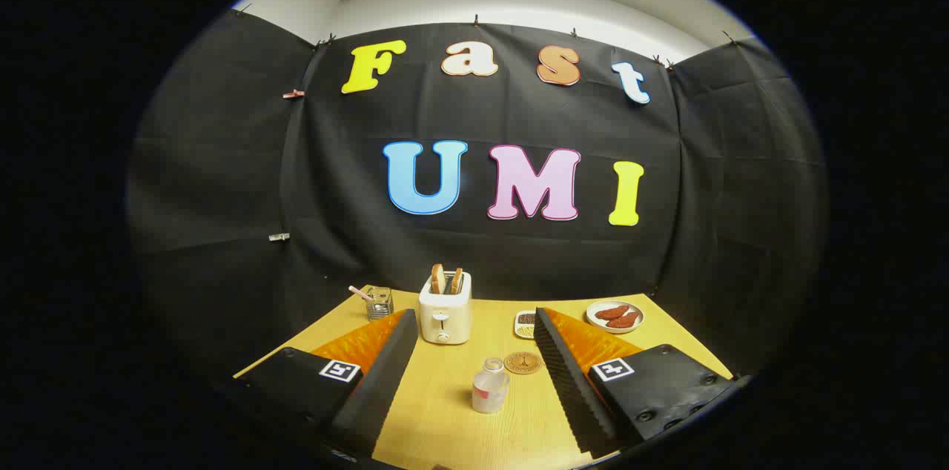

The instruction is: Take the bottle from table, then pour the juice into the cup, finally place the bottle on the coaster

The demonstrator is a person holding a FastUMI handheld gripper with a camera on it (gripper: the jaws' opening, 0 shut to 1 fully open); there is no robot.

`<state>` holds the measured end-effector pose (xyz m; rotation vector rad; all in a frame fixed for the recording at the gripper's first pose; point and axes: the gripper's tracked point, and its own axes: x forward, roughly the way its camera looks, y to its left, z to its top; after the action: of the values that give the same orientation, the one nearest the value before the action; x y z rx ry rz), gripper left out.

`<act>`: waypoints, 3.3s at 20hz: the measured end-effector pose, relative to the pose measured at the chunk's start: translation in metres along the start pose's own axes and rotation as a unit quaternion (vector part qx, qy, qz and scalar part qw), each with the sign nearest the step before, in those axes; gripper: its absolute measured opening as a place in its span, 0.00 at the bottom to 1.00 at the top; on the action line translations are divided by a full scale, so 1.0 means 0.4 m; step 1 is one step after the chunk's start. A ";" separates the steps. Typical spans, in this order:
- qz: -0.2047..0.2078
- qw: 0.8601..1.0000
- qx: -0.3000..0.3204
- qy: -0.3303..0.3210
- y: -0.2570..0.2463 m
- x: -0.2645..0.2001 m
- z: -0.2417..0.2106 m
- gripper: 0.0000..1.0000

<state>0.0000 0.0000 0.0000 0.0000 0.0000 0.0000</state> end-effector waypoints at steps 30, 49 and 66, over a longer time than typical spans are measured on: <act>-0.082 0.996 0.005 0.025 -0.010 0.019 -0.157 0.97; -0.116 0.992 -0.005 0.041 -0.020 0.184 -0.444 0.97; -0.142 0.988 -0.019 0.058 -0.107 0.389 -0.651 0.97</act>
<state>0.1557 -0.0430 -0.2603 -0.0385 0.1172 -0.2859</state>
